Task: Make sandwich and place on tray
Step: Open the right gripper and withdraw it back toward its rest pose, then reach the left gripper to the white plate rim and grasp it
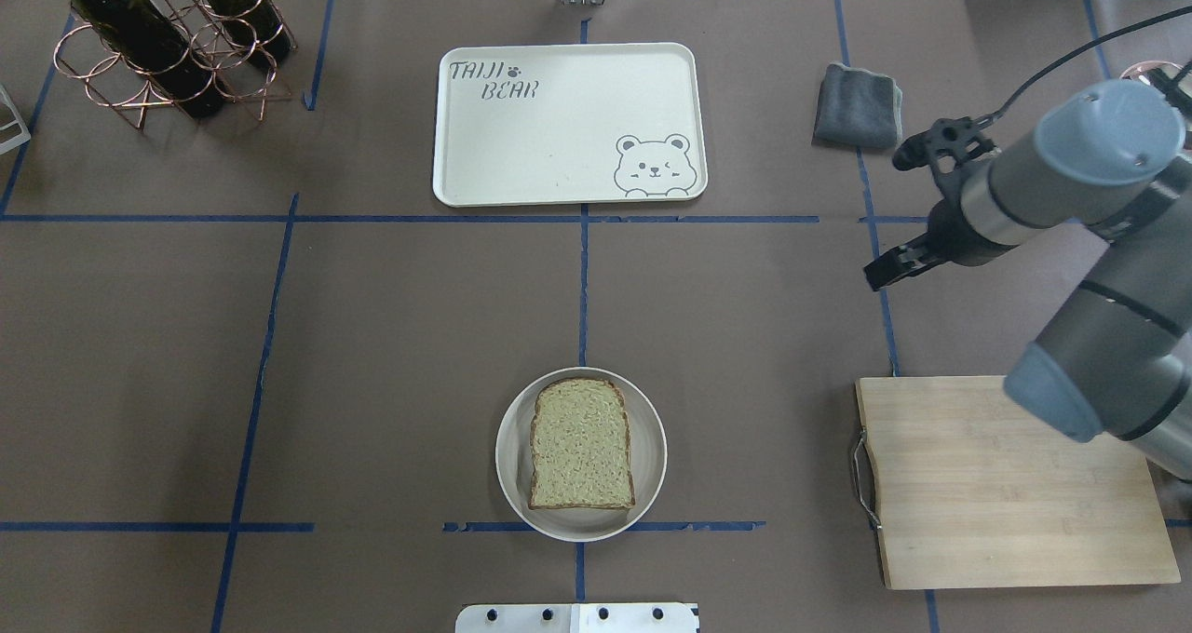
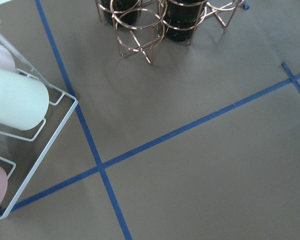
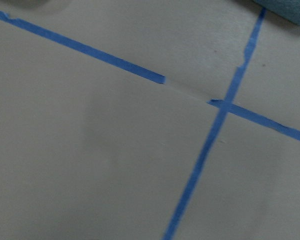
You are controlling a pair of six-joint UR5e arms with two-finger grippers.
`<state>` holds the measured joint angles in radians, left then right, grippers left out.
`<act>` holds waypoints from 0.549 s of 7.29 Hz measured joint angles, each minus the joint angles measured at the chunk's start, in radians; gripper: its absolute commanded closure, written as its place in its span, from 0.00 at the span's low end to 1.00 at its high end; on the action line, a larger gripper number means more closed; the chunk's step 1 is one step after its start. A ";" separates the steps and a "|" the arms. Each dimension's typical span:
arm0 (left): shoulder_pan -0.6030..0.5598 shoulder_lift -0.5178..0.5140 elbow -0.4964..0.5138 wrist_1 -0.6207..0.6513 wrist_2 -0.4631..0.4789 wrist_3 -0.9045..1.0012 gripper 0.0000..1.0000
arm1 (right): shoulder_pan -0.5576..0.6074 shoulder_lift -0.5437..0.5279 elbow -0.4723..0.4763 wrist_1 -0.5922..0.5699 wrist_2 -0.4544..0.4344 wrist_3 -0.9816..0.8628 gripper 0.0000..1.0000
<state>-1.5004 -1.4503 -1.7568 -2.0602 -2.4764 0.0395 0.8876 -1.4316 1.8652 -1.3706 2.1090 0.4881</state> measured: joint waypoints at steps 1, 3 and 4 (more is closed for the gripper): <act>0.054 -0.002 -0.013 -0.012 -0.023 -0.069 0.00 | 0.102 -0.074 0.000 0.001 0.061 -0.151 0.00; 0.178 -0.004 -0.088 -0.042 0.027 -0.327 0.00 | 0.306 -0.231 -0.001 0.002 0.167 -0.378 0.00; 0.252 -0.005 -0.137 -0.049 0.080 -0.469 0.00 | 0.385 -0.304 -0.001 0.002 0.190 -0.426 0.00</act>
<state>-1.2486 -1.4557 -1.8941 -2.1090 -2.3967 -0.4293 1.2727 -1.7360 1.8647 -1.3684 2.2992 0.0622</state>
